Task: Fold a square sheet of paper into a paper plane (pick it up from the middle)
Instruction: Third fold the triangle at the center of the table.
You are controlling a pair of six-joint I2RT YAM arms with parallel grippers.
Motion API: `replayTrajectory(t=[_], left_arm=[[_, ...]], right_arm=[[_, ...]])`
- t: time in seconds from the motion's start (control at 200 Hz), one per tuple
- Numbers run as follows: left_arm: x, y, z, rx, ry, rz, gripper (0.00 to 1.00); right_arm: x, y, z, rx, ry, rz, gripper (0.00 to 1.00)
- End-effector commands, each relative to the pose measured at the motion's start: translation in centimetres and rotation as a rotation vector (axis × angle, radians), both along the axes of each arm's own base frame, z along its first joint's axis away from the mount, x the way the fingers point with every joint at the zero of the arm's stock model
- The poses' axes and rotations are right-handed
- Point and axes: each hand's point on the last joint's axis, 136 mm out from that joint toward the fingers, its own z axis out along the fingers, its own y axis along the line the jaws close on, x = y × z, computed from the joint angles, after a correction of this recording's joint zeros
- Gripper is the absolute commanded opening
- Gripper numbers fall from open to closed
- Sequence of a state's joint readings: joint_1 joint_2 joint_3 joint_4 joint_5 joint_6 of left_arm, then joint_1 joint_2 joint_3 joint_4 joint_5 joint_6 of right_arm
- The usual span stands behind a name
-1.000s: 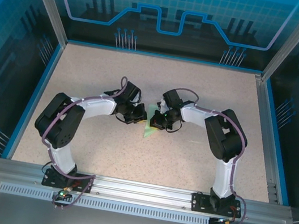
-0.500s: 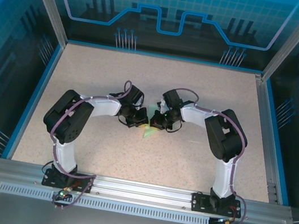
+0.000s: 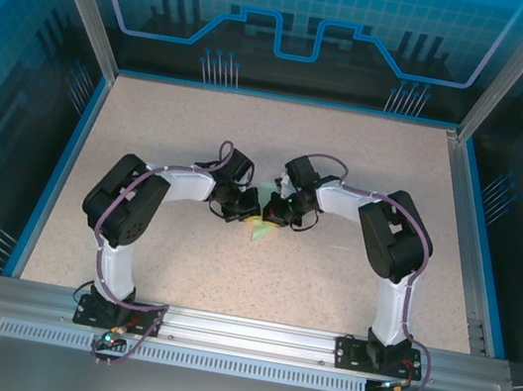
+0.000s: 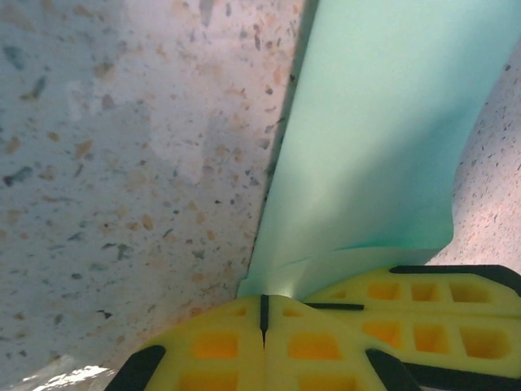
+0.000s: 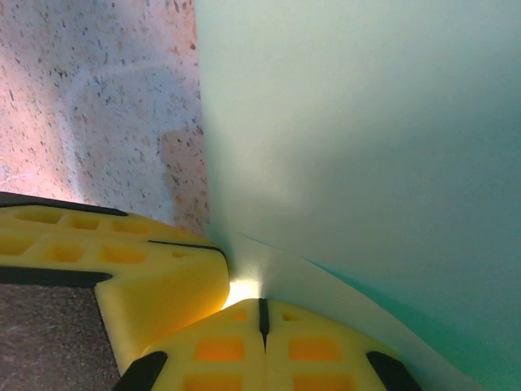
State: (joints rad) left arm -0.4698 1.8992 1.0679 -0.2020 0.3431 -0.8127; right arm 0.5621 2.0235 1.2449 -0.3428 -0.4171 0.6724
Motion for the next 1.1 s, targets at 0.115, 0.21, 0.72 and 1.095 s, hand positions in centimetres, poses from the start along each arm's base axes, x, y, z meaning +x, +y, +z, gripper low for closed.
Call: replayTrajectory(t=[0.115,0.21,0.72,1.095], left_arm=[[-0.4,1.2,-1.6,0.100,0.033,0.013,0.02],[-0.7,1.3,-1.9,0.109,0.045,0.009,0.02],[-1.2,1.6,-2.5,0.144,0.055,0.002,0.01],[-1.4,1.9,-2.6,0.168,0.057,-0.004,0.01]], right_arm=[[-0.3,-0.9,1.5,0.017,-0.014,-0.014,0.00],[-0.4,-0.7,2.8,0.061,-0.052,-0.012,0.00],[-0.9,-3.1,-0.7,0.020,0.004,-0.081,0.00],[0.6,-2.8,2.4,0.075,-0.050,-0.091,0.00]])
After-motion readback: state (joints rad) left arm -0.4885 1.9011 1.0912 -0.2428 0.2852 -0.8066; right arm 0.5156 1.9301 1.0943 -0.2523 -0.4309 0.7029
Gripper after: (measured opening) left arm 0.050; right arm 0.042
